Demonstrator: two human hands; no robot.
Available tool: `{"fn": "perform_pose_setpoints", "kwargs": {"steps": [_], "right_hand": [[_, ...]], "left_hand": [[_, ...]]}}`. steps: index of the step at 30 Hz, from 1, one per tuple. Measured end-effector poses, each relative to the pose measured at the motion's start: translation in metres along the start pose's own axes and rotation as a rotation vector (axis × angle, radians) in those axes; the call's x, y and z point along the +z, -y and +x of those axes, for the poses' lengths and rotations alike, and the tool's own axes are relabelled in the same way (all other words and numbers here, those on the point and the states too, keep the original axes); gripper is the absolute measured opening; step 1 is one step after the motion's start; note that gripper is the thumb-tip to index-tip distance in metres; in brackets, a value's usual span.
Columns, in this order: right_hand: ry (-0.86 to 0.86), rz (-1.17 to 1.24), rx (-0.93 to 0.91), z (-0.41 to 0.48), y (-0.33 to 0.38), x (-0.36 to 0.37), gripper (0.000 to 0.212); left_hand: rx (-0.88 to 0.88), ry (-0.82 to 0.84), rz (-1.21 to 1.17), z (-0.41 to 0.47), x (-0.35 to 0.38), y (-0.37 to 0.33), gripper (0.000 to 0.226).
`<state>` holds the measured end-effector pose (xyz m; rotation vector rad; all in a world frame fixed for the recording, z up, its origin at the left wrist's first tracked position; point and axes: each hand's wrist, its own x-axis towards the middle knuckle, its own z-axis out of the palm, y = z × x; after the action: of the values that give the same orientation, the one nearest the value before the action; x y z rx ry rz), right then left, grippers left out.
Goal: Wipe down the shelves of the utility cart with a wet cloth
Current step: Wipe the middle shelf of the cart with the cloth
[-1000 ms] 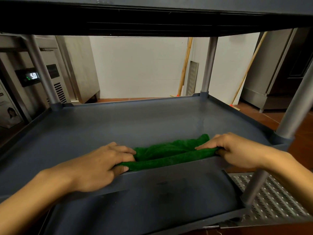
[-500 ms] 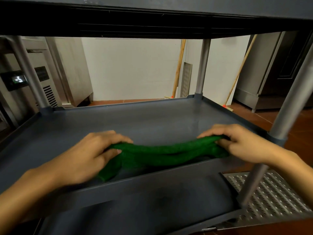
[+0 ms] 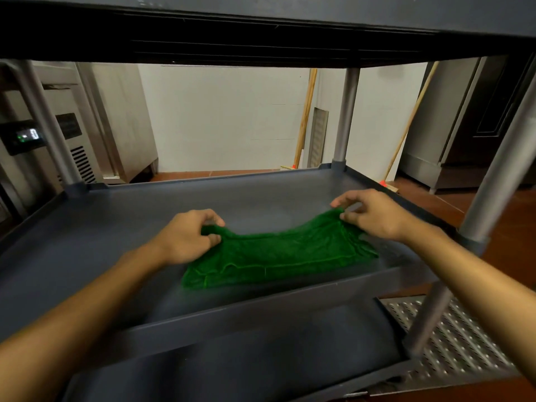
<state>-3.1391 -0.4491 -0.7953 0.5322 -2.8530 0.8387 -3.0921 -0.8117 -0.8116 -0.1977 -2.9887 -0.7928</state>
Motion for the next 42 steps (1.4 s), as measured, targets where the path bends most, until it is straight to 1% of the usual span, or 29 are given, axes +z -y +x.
{"fn": "perform_pose_setpoints", "kwargs": {"steps": [2,3,5,6,7,8,10,12,14,16,18,20,23,24,27,31,33,35,36,39,40,42], "right_hand": [[-0.028,-0.023,-0.116,-0.01,-0.001,0.009,0.03],[0.012,-0.018,-0.174,-0.017,0.0,0.01,0.035],[0.178,-0.014,-0.213,-0.032,0.0,0.012,0.044],[0.244,-0.036,-0.216,-0.037,-0.002,0.012,0.049],[0.276,-0.057,-0.219,-0.041,-0.005,0.013,0.052],[0.276,-0.064,-0.224,-0.043,-0.01,0.013,0.055],[0.237,-0.064,-0.241,-0.043,-0.016,0.015,0.061],[0.211,-0.125,-0.279,-0.041,-0.016,0.016,0.061],[0.205,-0.243,-0.346,-0.039,-0.013,0.018,0.052],[0.204,-0.294,-0.354,-0.035,-0.009,0.015,0.049],[0.179,-0.288,-0.328,-0.029,-0.005,0.01,0.044],[0.145,-0.278,-0.317,-0.016,-0.002,0.005,0.033],[0.038,-0.302,-0.344,0.011,0.002,-0.003,0.024],[0.011,-0.309,-0.342,0.02,0.002,-0.006,0.023],[-0.008,-0.319,-0.282,0.049,0.003,-0.015,0.024],[-0.015,-0.368,-0.173,0.098,-0.001,-0.028,0.027],[-0.062,-0.372,-0.116,0.123,-0.003,-0.041,0.027],[-0.17,-0.373,-0.097,0.144,-0.007,-0.056,0.025],[-0.234,-0.361,-0.092,0.151,-0.009,-0.063,0.025],[-0.387,-0.403,-0.097,0.162,-0.022,-0.074,0.027],[-0.411,-0.455,-0.101,0.162,-0.03,-0.073,0.027],[-0.372,-0.552,-0.081,0.157,-0.055,-0.065,0.025]], "left_hand": [[0.156,-0.1,0.17,-0.008,0.004,0.004,0.036],[0.267,-0.11,0.2,-0.017,0.004,0.003,0.044],[0.447,-0.016,0.22,-0.033,0.005,0.003,0.056],[0.475,0.053,0.256,-0.038,0.005,0.002,0.061],[0.467,0.114,0.301,-0.042,0.006,0.002,0.065],[0.459,0.139,0.339,-0.042,0.007,0.003,0.067],[0.472,0.129,0.375,-0.04,0.01,0.006,0.066],[0.543,0.05,0.483,-0.037,0.016,0.005,0.058],[0.623,-0.049,0.583,-0.035,0.023,0.001,0.049],[0.601,-0.061,0.597,-0.031,0.021,-0.002,0.052],[0.539,-0.041,0.537,-0.024,0.014,-0.005,0.055],[0.509,-0.063,0.531,-0.009,0.006,-0.006,0.047],[0.445,-0.116,0.553,0.022,-0.008,-0.007,0.052],[0.418,-0.121,0.56,0.033,-0.013,-0.009,0.047],[0.353,-0.11,0.572,0.068,-0.024,-0.011,0.019],[0.325,-0.177,0.675,0.121,-0.032,-0.013,0.003],[0.333,-0.225,0.74,0.145,-0.041,-0.024,0.014],[0.317,-0.283,0.759,0.167,-0.052,-0.042,0.027],[0.309,-0.33,0.734,0.176,-0.057,-0.051,0.029],[0.382,-0.484,0.625,0.197,-0.053,-0.072,0.022],[0.395,-0.479,0.615,0.201,-0.045,-0.076,0.023],[0.384,-0.359,0.663,0.205,-0.019,-0.082,0.028]]}}
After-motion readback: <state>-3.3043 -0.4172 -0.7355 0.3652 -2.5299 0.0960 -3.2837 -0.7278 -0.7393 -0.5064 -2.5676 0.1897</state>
